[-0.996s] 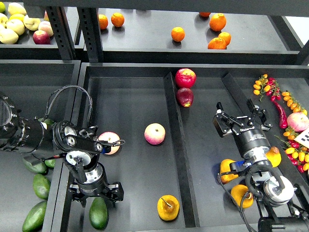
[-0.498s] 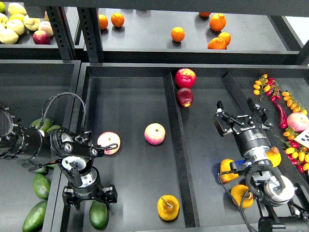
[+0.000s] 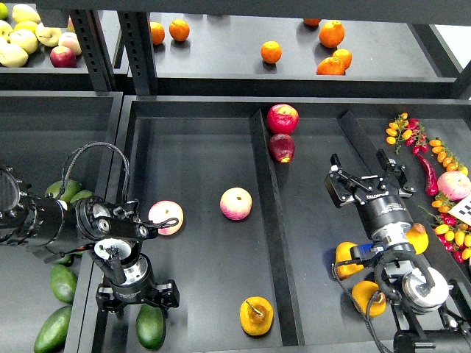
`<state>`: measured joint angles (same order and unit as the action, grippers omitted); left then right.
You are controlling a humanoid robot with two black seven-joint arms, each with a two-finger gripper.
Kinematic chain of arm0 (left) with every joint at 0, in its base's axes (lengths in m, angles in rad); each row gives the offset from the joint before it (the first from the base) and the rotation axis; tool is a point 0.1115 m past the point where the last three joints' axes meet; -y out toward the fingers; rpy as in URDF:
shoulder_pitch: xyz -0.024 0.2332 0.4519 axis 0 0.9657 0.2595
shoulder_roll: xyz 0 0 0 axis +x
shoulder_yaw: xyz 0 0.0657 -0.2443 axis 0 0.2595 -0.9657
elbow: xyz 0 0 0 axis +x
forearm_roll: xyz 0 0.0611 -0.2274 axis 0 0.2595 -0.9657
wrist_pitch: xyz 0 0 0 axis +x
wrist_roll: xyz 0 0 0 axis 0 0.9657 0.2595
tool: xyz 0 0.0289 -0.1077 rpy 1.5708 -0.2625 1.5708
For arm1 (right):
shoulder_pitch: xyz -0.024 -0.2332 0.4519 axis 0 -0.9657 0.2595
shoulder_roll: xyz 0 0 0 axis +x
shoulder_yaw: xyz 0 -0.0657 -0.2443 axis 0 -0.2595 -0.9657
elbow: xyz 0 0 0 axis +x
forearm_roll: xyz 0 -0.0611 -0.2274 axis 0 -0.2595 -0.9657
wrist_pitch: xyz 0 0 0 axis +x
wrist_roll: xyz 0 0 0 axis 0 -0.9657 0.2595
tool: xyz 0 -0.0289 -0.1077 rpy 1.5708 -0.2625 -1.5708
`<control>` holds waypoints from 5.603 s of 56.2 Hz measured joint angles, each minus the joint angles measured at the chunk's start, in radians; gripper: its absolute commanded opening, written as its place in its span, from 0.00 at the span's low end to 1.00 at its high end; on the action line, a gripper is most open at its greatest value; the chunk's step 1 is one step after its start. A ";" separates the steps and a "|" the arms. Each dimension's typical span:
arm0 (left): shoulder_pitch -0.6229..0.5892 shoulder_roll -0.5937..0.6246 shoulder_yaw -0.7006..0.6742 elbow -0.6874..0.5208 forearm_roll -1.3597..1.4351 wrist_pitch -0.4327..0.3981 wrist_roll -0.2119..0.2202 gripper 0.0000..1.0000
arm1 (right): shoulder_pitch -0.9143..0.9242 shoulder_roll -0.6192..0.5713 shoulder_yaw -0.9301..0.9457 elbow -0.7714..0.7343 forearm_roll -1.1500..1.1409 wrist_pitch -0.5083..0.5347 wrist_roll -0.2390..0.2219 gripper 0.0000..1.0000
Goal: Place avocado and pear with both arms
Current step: 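Lower the open left gripper around the avocado, then close the left gripper on the avocado and lift it, then carry the avocado with the left gripper into the avocado bin, then release the avocado among the avocados and hold the left gripper there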
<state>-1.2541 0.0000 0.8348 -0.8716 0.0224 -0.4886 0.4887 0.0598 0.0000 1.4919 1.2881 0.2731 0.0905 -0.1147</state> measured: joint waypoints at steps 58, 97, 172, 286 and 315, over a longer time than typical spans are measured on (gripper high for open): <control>0.063 0.000 -0.055 0.031 0.004 0.000 0.000 0.74 | -0.001 0.000 -0.001 -0.001 0.000 0.001 0.001 1.00; 0.099 0.000 -0.101 0.083 0.003 0.000 0.000 0.32 | -0.001 0.000 -0.001 0.001 0.000 0.003 0.001 1.00; -0.128 0.194 -0.306 0.145 -0.008 0.000 0.000 0.24 | -0.003 0.000 -0.020 -0.006 0.000 0.033 0.000 1.00; 0.273 0.716 -0.553 -0.020 0.191 0.000 0.000 0.32 | -0.006 0.000 -0.106 -0.023 -0.004 0.072 -0.002 1.00; 0.321 0.704 -0.555 -0.020 0.219 0.000 0.000 0.48 | -0.006 0.000 -0.113 -0.024 -0.003 0.072 -0.002 1.00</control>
<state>-0.9329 0.7039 0.2803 -0.8912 0.2419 -0.4886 0.4887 0.0537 0.0000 1.3789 1.2645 0.2700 0.1626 -0.1166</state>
